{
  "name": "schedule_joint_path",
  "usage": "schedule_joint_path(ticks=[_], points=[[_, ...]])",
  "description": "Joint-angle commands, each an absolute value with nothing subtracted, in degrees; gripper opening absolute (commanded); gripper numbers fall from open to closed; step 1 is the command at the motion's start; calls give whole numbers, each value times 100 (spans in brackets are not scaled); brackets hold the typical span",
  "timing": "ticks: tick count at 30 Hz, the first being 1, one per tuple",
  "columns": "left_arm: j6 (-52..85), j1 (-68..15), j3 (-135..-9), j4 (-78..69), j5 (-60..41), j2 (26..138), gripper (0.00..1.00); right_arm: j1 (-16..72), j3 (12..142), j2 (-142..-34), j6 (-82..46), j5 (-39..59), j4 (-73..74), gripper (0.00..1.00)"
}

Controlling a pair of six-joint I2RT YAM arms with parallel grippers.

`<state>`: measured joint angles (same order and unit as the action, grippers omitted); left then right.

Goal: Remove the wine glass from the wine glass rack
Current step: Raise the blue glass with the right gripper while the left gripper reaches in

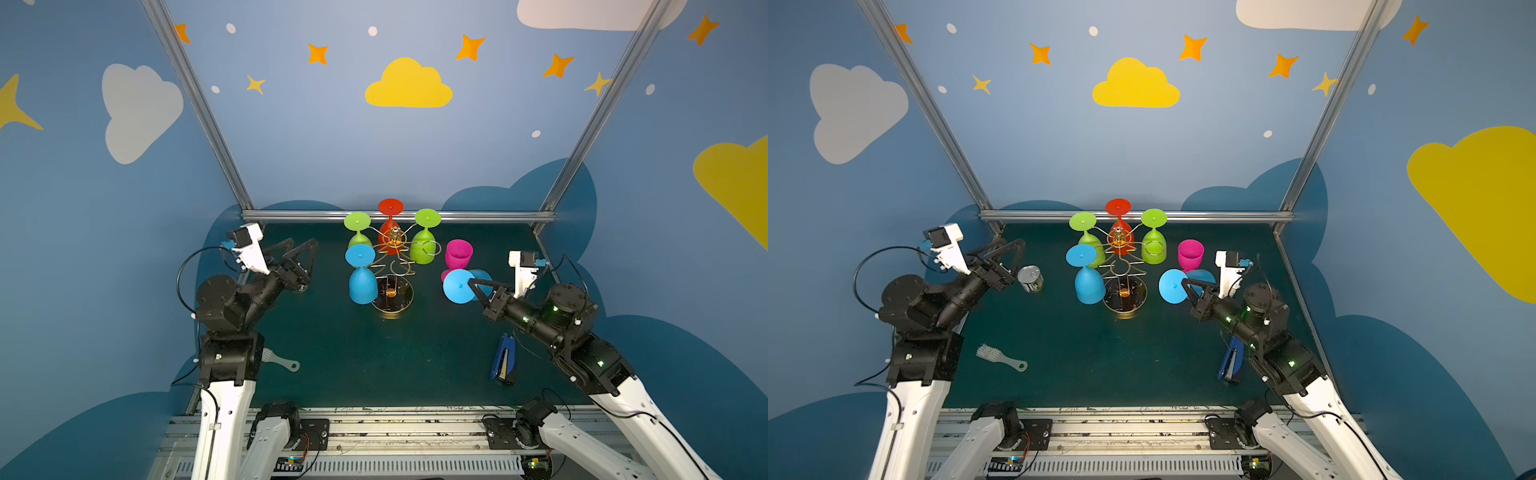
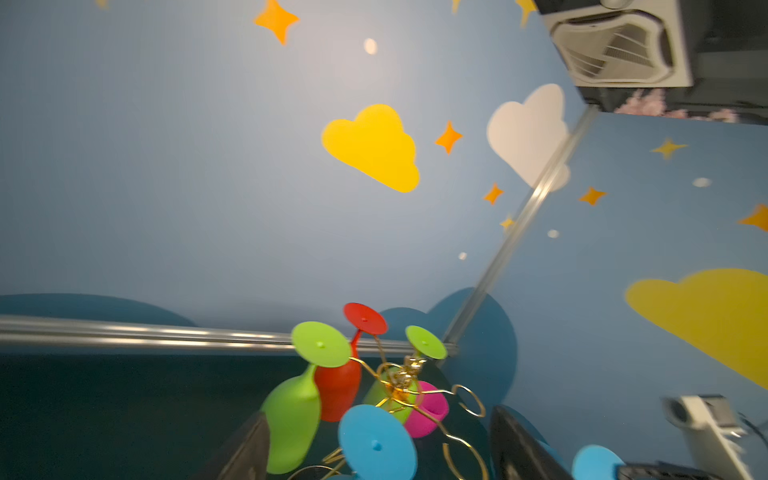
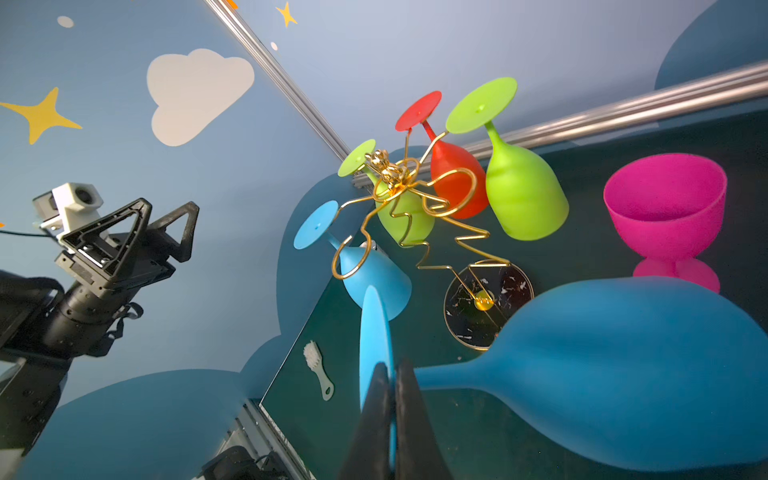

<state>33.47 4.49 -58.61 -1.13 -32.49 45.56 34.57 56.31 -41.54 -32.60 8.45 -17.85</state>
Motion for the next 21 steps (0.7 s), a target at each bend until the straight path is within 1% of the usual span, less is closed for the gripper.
schedule_joint_path(ticks=[1, 3, 6, 12, 21], points=[[4373, 420, -6140, -841, -5305, 5015, 77, 3434, 6147, -4132, -2555, 961, -1664, 0], [4698, 289, -6241, -1257, -5711, 5230, 76, 3431, 6387, -4225, -2354, 1302, -1574, 0], [4428, -94, -6546, -993, -5902, 5488, 74, 3438, 6800, -4498, -2127, 1854, -1607, 0], [3698, -1089, -7003, -426, -5781, 5911, 73, 3497, 7221, -5008, -2119, 2413, -1321, 0], [3633, -1865, -7110, -611, -5512, 6343, 72, 3806, 7485, -5627, -2346, 2842, -745, 0]])
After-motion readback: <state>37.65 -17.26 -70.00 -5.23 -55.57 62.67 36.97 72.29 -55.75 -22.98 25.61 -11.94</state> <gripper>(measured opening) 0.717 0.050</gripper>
